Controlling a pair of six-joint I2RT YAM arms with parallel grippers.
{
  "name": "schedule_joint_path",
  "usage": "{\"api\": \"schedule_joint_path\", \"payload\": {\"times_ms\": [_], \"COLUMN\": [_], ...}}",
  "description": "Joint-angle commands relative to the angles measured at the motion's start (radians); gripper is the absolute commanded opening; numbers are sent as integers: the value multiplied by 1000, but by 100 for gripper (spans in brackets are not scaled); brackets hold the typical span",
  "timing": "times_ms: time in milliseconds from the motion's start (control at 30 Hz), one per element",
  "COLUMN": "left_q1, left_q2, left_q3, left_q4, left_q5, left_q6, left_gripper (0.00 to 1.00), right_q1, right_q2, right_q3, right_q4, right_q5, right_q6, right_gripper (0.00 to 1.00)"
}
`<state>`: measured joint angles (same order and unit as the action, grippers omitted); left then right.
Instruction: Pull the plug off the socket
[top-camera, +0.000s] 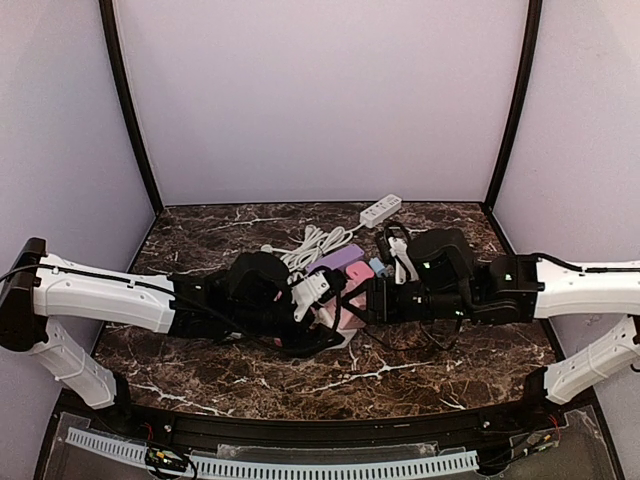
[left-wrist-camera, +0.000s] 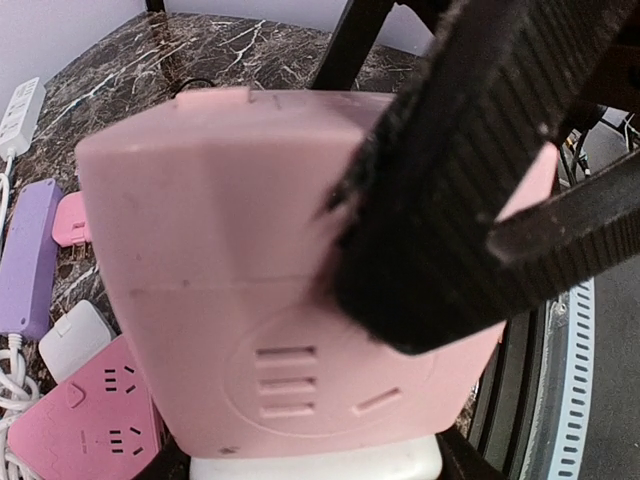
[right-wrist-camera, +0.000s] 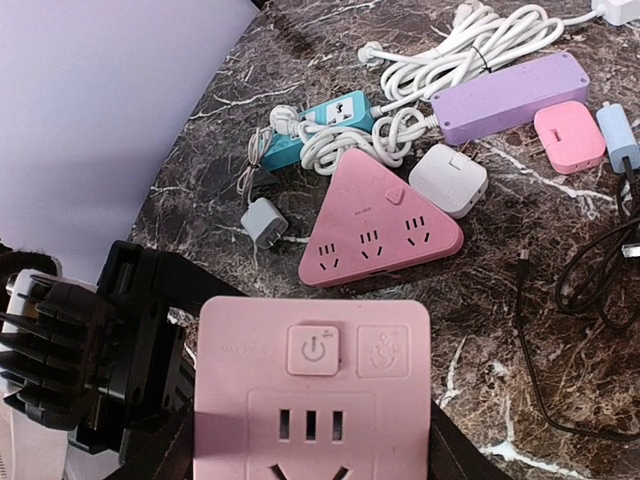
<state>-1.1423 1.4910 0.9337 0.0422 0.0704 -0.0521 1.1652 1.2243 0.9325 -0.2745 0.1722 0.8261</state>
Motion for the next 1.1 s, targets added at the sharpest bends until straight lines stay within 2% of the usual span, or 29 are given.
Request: {"api": "schedule_joint_path", "payload": {"times_ms": [0, 267, 633, 900, 1067], "left_q1": [32, 33, 5, -5, -5], "left_q2": [3, 9, -2, -9, -3], "left_q3": [-19, -32, -55, -72, -73], "left_q4": [-194, -191, -195, -197, -200], "left_q5": [59, 48, -52, -58, -58], "left_q6": [-68, -55, 45, 78, 85], "left_gripper": [1, 1, 1, 1, 1], "right_q1": [27, 21, -101, -185, -197], "right_q2": [1, -13, -24, -68, -85], "right_q3": [76, 79, 55, -32, -49], "right_q4": [-77, -89, -71, 14, 32], "right_q5": [193, 198, 25, -97, -113], "right_q6": [-107, -98, -50, 0, 2], "right_gripper": [0, 0, 0, 0, 0]}}
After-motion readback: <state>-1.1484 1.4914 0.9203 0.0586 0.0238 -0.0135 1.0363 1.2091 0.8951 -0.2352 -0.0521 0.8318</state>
